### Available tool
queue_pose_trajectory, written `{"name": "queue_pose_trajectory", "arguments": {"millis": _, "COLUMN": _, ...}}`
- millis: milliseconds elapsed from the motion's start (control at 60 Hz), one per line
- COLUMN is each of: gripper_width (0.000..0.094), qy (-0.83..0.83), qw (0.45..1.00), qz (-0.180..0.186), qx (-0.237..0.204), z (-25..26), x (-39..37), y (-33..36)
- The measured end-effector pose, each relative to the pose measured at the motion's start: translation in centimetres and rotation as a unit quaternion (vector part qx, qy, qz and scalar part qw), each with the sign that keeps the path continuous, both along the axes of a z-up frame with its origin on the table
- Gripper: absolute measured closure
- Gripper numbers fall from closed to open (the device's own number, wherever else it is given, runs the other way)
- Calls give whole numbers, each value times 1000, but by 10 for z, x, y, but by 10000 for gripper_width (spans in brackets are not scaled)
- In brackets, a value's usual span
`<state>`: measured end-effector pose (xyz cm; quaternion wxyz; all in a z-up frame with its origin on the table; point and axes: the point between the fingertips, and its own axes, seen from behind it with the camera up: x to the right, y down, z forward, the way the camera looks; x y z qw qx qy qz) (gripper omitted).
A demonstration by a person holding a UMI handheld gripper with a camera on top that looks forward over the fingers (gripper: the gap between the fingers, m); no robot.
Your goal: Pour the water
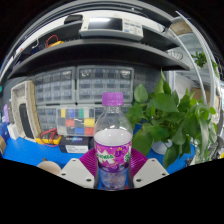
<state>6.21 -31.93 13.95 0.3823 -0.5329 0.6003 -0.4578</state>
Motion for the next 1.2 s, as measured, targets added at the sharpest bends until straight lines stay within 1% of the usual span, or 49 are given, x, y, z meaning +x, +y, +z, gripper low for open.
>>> {"name": "queue_pose_trajectory", "arguments": {"millis": 83, "gripper_width": 544, "qy": 7, "qw": 1000, "qz": 2, "qx": -3, "z": -28, "x": 0, "y": -4}}
{"name": "queue_pose_trajectory", "arguments": {"millis": 100, "gripper_width": 501, "qy": 12, "qw": 1000, "qz": 4, "qx": -2, "z": -35, "x": 0, "y": -4}}
{"name": "queue_pose_trajectory", "arguments": {"millis": 117, "gripper_width": 518, "qy": 12, "qw": 1000, "qz": 4, "qx": -2, "z": -38, "x": -2, "y": -4}}
{"name": "queue_pose_trajectory", "arguments": {"millis": 133, "gripper_width": 535, "qy": -13, "qw": 1000, "qz": 3, "qx": -3, "z": -29, "x": 1, "y": -5}}
{"name": "queue_pose_trajectory", "arguments": {"millis": 167, "gripper_width": 526, "qy": -9, "qw": 1000, "qz": 3, "qx": 4, "z": -34, "x": -1, "y": -4}}
{"name": "queue_pose_trajectory", "arguments": {"millis": 250, "gripper_width": 535, "qy": -21, "qw": 1000, "qz": 2, "qx": 5, "z": -32, "x": -3, "y": -5}}
{"name": "queue_pose_trajectory", "arguments": {"millis": 267, "gripper_width": 519, "qy": -22, "qw": 1000, "qz": 2, "qx": 5, "z": -31, "x": -4, "y": -5}}
{"name": "queue_pose_trajectory", "arguments": {"millis": 333, "gripper_width": 503, "qy": -28, "qw": 1000, "qz": 1, "qx": 6, "z": -31, "x": -6, "y": -6}}
{"name": "queue_pose_trajectory", "arguments": {"millis": 433, "gripper_width": 432, "qy": -32, "qw": 999, "qz": -8, "qx": 13, "z": -29, "x": -11, "y": -7}}
{"name": "queue_pose_trajectory", "arguments": {"millis": 467, "gripper_width": 397, "qy": -27, "qw": 999, "qz": -12, "qx": 19, "z": -32, "x": -13, "y": -8}}
{"name": "queue_pose_trajectory", "arguments": {"millis": 500, "gripper_width": 319, "qy": -17, "qw": 999, "qz": -18, "qx": 28, "z": -36, "x": -15, "y": -9}}
{"name": "queue_pose_trajectory", "arguments": {"millis": 583, "gripper_width": 112, "qy": -3, "qw": 999, "qz": -13, "qx": 40, "z": -43, "x": -21, "y": -7}}
{"name": "queue_pose_trajectory", "arguments": {"millis": 617, "gripper_width": 99, "qy": -3, "qw": 999, "qz": -11, "qx": 38, "z": -42, "x": -26, "y": -4}}
{"name": "queue_pose_trajectory", "arguments": {"millis": 767, "gripper_width": 114, "qy": 30, "qw": 999, "qz": -15, "qx": 16, "z": -48, "x": -71, "y": 12}}
{"name": "queue_pose_trajectory", "arguments": {"millis": 833, "gripper_width": 116, "qy": 53, "qw": 998, "qz": -16, "qx": 14, "z": -50, "x": -100, "y": 24}}
{"name": "queue_pose_trajectory", "arguments": {"millis": 900, "gripper_width": 114, "qy": 58, "qw": 998, "qz": -11, "qx": 14, "z": -40, "x": -126, "y": 44}}
{"name": "queue_pose_trajectory", "arguments": {"millis": 1017, "gripper_width": 111, "qy": 63, "qw": 998, "qz": 26, "qx": 20, "z": -12, "x": -161, "y": 94}}
{"name": "queue_pose_trajectory", "arguments": {"millis": 1133, "gripper_width": 99, "qy": 48, "qw": 997, "qz": 52, "qx": 20, "z": 24, "x": -182, "y": 137}}
{"name": "queue_pose_trajectory", "arguments": {"millis": 1200, "gripper_width": 100, "qy": 32, "qw": 997, "qz": 66, "qx": 28, "z": 45, "x": -192, "y": 160}}
